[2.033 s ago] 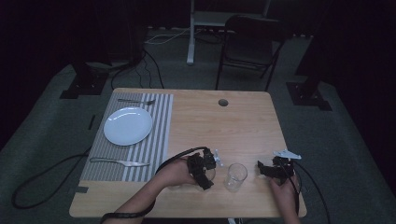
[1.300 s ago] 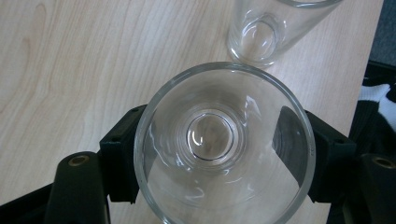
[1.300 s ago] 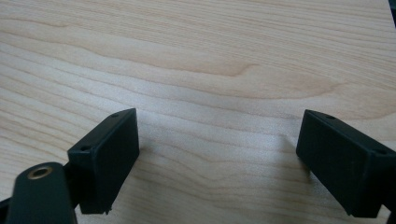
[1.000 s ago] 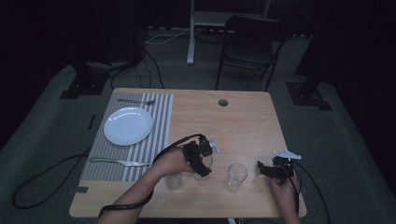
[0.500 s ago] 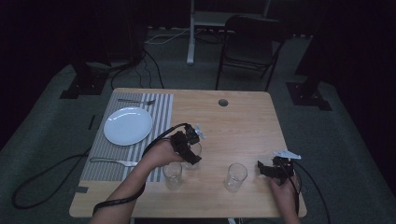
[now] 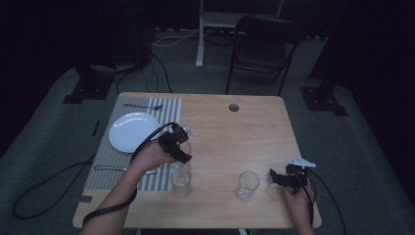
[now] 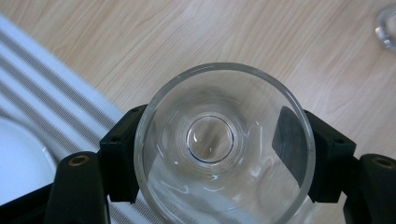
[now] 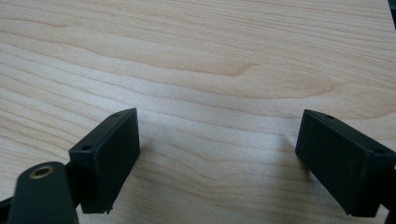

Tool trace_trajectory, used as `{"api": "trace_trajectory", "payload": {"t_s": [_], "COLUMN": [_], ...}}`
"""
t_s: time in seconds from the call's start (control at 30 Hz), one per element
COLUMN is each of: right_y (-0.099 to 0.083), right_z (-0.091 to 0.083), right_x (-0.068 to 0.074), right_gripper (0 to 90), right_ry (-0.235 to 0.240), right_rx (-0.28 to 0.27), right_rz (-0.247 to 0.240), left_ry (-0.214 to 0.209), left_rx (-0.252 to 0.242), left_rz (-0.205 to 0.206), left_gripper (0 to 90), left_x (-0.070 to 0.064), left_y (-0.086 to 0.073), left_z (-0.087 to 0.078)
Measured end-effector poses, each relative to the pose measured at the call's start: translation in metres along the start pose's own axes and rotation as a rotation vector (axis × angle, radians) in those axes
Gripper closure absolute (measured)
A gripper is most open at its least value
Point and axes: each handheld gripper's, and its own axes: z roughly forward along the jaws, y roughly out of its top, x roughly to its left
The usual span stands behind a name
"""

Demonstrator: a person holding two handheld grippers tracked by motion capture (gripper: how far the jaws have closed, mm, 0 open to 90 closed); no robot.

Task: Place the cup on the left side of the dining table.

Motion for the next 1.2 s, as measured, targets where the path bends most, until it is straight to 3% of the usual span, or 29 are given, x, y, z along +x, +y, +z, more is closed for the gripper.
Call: {"api": "trace_trajectory", "payload": {"t_s": [0.47,0.7,0.9,1.2], "right_y": [0.0,0.0,0.0,0.0], "right_z": [0.0,0.0,0.0,0.0], "right_x": [0.0,0.0,0.0,0.0], "right_gripper": [13.3,13.3,13.3,13.3], "right_ry": [0.0,0.0,0.0,0.0], "right_rx": [0.0,0.0,0.0,0.0], "right_rz": [0.0,0.001,0.001,0.001], "left_ry": [0.084,0.102,0.114,0.114], "left_rx": [0.03,0.029,0.05,0.057], "left_rz": [-0.113,-0.166,-0.196,-0.225], "left_gripper": [29.2,29.2,29.2,29.2], "left_x": [0.035,0.05,0.059,0.068], "left_y": [-0.037,-0.052,-0.064,-0.069], "left_z": [-0.009,-0.016,-0.01,-0.003]}}
